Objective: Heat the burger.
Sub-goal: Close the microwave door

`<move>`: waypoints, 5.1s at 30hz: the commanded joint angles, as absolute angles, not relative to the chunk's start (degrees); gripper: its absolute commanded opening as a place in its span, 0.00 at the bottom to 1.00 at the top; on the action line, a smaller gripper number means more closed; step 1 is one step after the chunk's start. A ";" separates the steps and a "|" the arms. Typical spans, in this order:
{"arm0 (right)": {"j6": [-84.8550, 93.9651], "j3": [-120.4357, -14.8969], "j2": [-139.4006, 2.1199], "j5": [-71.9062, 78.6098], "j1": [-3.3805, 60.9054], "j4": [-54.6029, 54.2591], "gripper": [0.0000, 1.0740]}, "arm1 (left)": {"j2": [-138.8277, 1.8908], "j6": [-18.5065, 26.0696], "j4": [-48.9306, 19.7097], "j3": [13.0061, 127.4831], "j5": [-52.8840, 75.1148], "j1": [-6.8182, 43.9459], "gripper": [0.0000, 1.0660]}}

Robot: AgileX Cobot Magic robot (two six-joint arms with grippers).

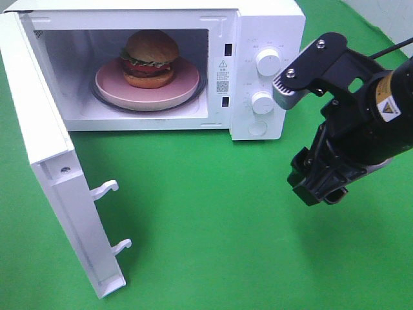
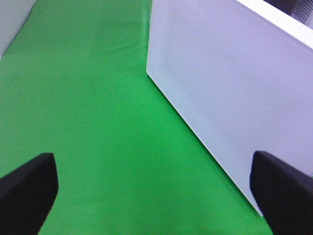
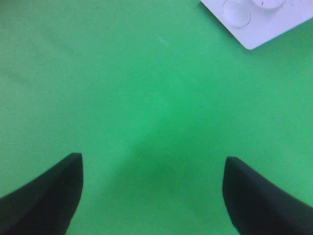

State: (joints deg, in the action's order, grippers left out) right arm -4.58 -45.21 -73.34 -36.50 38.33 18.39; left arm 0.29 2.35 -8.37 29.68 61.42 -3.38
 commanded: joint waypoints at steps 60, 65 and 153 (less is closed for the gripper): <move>-7.16 -28.36 -17.53 -55.06 10.14 7.91 0.71 | 1.20 2.35 -8.42 29.45 61.08 -3.21 0.94; -7.16 -28.36 -11.69 -55.06 7.96 7.79 0.71 | 1.20 2.35 -8.42 29.45 61.08 -3.21 0.94; -7.22 -28.36 1.78 -55.00 6.13 7.79 0.71 | -14.84 2.12 -9.91 30.77 49.79 -3.21 0.39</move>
State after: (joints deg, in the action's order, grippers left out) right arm -7.56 -28.36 0.17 -55.18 6.53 8.02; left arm -12.89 2.35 -9.28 30.42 53.29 -3.38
